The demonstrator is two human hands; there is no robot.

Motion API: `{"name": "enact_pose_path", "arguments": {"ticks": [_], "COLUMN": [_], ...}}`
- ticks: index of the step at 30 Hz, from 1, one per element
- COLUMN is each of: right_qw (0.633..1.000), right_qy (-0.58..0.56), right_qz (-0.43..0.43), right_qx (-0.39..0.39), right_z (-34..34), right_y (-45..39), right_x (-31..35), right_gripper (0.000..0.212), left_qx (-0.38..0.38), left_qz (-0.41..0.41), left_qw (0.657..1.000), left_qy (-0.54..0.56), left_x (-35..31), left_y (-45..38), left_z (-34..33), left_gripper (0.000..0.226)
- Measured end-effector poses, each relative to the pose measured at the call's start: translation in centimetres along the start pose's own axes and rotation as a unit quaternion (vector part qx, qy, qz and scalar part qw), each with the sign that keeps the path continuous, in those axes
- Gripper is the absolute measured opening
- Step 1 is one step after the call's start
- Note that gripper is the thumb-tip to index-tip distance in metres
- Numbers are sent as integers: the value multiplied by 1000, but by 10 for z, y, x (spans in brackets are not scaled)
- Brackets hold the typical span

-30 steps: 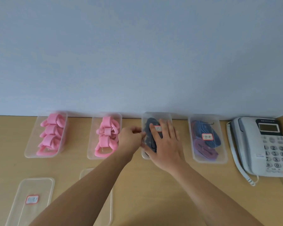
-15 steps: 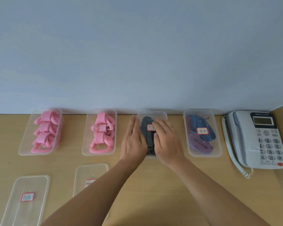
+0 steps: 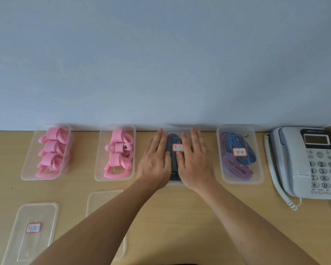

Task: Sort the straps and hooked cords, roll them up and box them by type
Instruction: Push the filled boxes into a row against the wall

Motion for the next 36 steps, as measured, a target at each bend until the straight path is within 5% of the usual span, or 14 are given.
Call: {"name": "enact_pose_path", "arguments": {"ticks": [6,10,13,19,25,28,36], "right_qw": [999,978,961,985,987,980,985], "right_qy": [-41,-56,-104,-93,42,64,73], "right_qz": [0,37,71,96,-15,-51,-90], "right_qx": [-25,-199,-248,-109,157,181,129], "right_z": [18,66,71,-16,-110,-124,-112], "right_y": [4,29,64,134,168,172,174], "right_x": [1,26,66,158,234,249,244], "right_gripper": [60,35,23,19,80,87,67], "left_qx": [30,-96,-168,-219,-176,-135,-69], "left_qz": [16,-66,-135,-48,114,154,166], "left_qw": [999,993,976,975,976,975,974], "left_qy": [-13,-4,-4,-4,59,86,137], "left_x": [-3,-22,-10,86,182,205,226], "left_y": [1,24,60,137,187,199,200], "left_z": [2,51,87,147,182,191,190], "left_gripper": [60,45,32,32,30,33,31]}}
Point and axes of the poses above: each hand's wrist, its own y-axis away from the middle knuckle, its own z-axis out of the back of the hand, x = y × z, the point moved 10 cm from there along -y, towards the middle knuckle, and after that the axes turned 1 degree about -x, right-handed, at the moved point
